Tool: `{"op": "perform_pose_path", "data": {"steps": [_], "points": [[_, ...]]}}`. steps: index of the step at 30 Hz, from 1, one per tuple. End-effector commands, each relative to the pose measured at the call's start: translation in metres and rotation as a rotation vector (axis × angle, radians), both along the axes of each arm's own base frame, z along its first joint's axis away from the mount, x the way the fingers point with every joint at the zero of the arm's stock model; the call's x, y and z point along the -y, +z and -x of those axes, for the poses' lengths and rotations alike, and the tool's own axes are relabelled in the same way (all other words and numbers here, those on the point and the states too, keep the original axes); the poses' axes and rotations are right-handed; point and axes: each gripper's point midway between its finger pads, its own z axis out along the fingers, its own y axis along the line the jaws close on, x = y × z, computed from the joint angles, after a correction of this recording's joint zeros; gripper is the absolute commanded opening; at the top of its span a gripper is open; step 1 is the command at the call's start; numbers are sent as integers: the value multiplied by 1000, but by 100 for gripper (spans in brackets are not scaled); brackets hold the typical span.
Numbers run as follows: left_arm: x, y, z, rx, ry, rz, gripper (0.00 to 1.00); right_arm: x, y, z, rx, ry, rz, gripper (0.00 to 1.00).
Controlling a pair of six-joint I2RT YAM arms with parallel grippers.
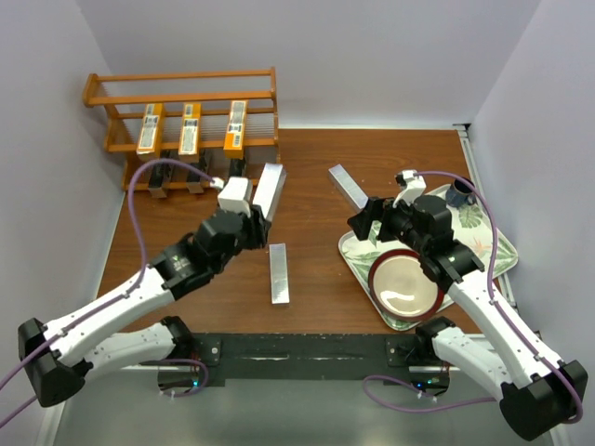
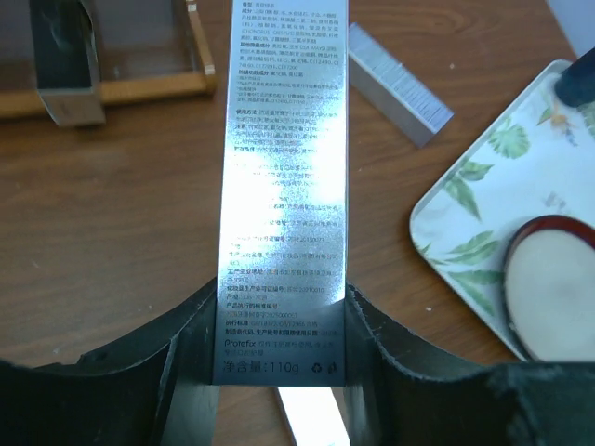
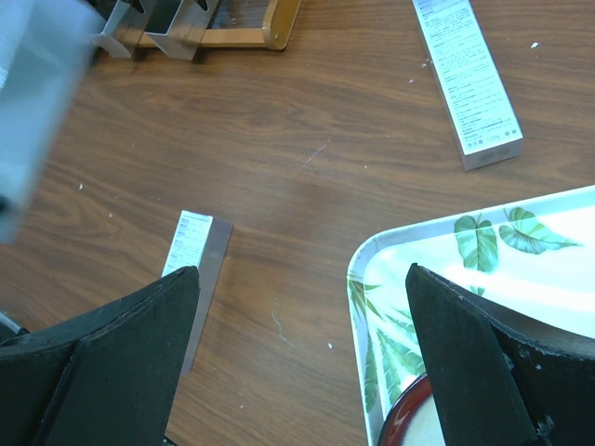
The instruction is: Place and organize the toothpastes onto the shelf
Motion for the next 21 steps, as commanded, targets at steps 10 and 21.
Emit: {"op": "perform_pose_path", "data": {"steps": [10, 21], "points": [[-53, 202, -104, 254, 67, -122, 34, -3, 1, 2, 27, 36, 6, 98], [-171, 245, -196, 327, 234, -192, 36, -25, -23, 6, -66, 128, 16, 97]]}}
